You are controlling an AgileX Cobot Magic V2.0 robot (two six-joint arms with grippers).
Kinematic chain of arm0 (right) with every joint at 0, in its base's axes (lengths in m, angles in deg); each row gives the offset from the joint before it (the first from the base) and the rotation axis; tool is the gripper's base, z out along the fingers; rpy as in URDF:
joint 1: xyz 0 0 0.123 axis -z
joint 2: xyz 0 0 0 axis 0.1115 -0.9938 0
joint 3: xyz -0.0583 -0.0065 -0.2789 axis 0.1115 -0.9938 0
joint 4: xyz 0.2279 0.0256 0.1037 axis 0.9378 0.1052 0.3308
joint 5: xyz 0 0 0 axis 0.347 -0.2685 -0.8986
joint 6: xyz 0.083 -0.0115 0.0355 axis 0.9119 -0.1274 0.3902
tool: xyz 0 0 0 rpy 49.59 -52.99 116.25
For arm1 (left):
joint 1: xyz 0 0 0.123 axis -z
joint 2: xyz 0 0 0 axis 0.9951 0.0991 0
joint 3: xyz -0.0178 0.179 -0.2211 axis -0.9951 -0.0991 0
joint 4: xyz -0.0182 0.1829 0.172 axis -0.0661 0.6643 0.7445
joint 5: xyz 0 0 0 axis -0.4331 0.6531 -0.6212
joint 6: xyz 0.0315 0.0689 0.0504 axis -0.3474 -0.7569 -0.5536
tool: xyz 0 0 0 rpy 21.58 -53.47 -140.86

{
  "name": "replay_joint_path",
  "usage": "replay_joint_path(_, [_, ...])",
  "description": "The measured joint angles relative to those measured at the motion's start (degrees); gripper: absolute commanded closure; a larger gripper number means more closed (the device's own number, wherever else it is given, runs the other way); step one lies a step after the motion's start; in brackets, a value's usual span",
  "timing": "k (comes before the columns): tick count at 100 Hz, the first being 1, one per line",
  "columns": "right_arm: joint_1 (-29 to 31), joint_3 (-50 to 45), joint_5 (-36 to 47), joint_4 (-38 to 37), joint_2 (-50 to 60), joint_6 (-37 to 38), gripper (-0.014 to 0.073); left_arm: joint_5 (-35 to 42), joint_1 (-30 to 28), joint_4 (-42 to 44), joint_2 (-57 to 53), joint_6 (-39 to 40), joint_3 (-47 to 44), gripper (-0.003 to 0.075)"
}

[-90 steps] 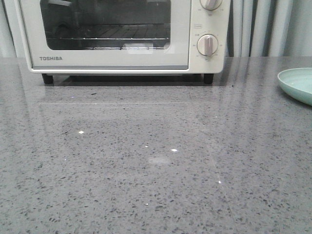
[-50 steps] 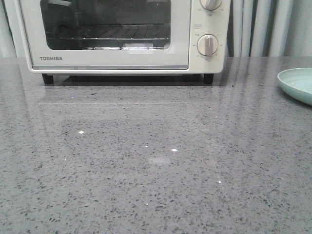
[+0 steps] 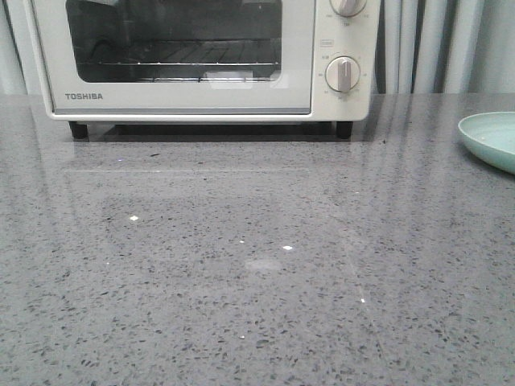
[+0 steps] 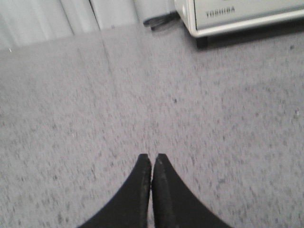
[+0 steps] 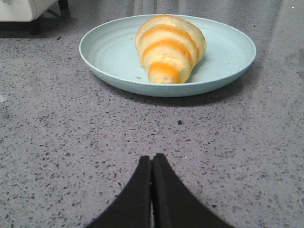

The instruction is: Put bread in oven

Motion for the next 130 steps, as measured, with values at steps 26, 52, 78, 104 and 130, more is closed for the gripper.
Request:
replay_joint_path(26, [0.0, 0.0, 8.7, 0.4, 0.0, 0.0, 0.0669, 14.5, 0.0, -0.2, 0.0, 0.0, 0.0, 0.0741])
replay_joint_path(52, [0.0, 0.0, 22.6, 0.4, 0.0, 0.0, 0.0669, 26.1, 0.0, -0.2, 0.0, 0.0, 0.0, 0.0741])
replay_joint_path(78, [0.0, 0.0, 27.6, 0.4, 0.0, 0.2, 0.0669, 30.3, 0.0, -2.2, 0.0, 0.0, 0.0, 0.0741])
replay_joint_path(104, [0.0, 0.0, 28.0, 0.4, 0.0, 2.6, 0.0669, 30.3, 0.0, -5.0, 0.0, 1.9, 0.0, 0.0742])
replay_joint_path(130, [0.0, 0.0, 28.0, 0.4, 0.0, 16.4, 0.0669, 37.1, 0.0, -13.8, 0.0, 8.3, 0.0, 0.0741])
